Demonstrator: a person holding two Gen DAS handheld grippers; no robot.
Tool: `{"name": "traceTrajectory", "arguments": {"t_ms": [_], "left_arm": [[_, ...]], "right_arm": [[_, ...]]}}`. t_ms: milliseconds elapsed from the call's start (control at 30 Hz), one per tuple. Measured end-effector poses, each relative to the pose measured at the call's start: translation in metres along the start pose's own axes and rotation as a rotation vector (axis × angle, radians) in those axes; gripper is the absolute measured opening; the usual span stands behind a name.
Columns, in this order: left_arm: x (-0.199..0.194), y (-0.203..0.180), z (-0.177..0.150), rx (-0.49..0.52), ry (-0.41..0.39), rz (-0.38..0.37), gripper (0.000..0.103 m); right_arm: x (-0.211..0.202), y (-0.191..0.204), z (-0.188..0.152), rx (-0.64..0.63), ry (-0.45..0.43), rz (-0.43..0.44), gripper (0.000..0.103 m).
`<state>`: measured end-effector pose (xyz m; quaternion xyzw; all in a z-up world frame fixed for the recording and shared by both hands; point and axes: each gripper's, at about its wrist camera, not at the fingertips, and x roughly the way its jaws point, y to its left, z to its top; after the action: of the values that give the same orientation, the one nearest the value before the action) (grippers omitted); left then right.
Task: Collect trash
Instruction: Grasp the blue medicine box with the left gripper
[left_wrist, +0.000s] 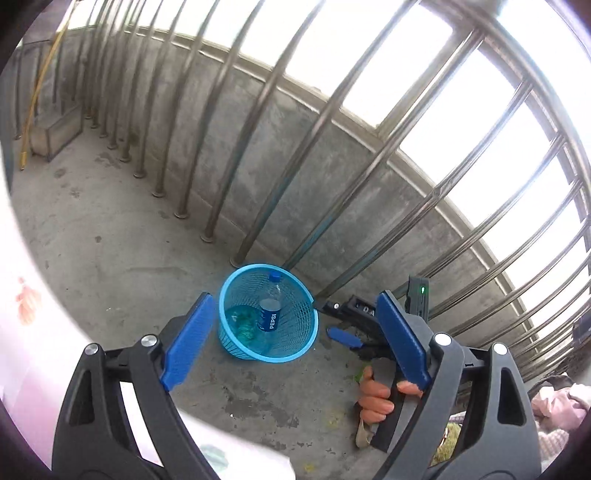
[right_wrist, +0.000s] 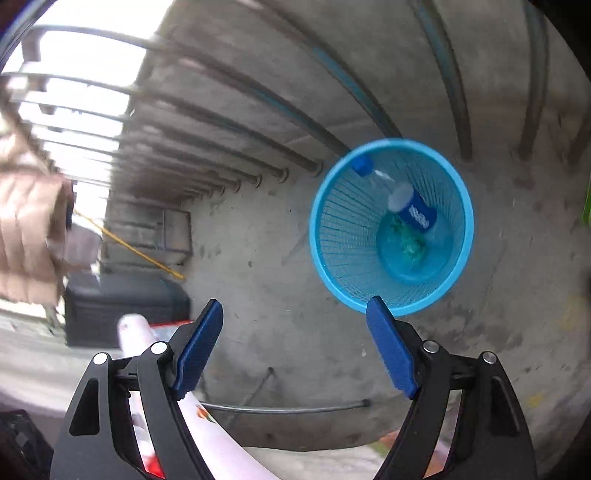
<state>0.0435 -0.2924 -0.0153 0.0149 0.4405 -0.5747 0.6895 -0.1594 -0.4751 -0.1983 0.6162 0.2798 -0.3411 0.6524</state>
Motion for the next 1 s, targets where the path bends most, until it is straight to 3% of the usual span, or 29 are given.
{"name": "traceTrajectory", "arguments": {"t_ms": [167, 233, 367, 467, 600, 700, 767, 900, 967, 1000], "left_arm": [[-0.077, 0.007, -0.035, 0.036, -0.089, 0.13, 0.084], [-0.116, 0.012, -0.058, 0.036, -0.138, 0.194, 0.084], [-0.188, 0.04, -0.103, -0.048, -0.2, 0.289, 0.086], [-0.24, 0.07, -0.142, -0.163, -0.258, 0.4, 0.086], [-0.312, 0.114, -0.189, -0.353, -0.372, 0.528, 0.086], [-0.345, 0.141, -0.216, -0.47, -0.44, 0.59, 0.086], [-0.352, 0.152, -0.229, -0.527, -0.463, 0.591, 0.086], [-0.346, 0.17, -0.246, -0.608, -0.487, 0.55, 0.084], [-0.338, 0.182, -0.251, -0.649, -0.478, 0.52, 0.072], [-0.336, 0.189, -0.256, -0.665, -0.478, 0.508, 0.07]], "right_arm": [[-0.038, 0.085, -0.04, -0.363, -0.122, -0.115, 0.097], [-0.051, 0.115, -0.065, -0.509, -0.169, -0.149, 0.097], [-0.062, 0.167, -0.124, -0.778, -0.229, -0.172, 0.097], [-0.065, 0.199, -0.167, -0.962, -0.264, -0.194, 0.097], [-0.078, 0.234, -0.216, -1.157, -0.297, -0.077, 0.097], [-0.091, 0.259, -0.245, -1.205, -0.28, 0.13, 0.097], [-0.096, 0.272, -0.265, -1.22, -0.208, 0.28, 0.097], [-0.079, 0.295, -0.31, -1.268, -0.017, 0.397, 0.096], [-0.069, 0.304, -0.338, -1.297, 0.077, 0.423, 0.08], [-0.063, 0.309, -0.348, -1.308, 0.121, 0.433, 0.076]]}}
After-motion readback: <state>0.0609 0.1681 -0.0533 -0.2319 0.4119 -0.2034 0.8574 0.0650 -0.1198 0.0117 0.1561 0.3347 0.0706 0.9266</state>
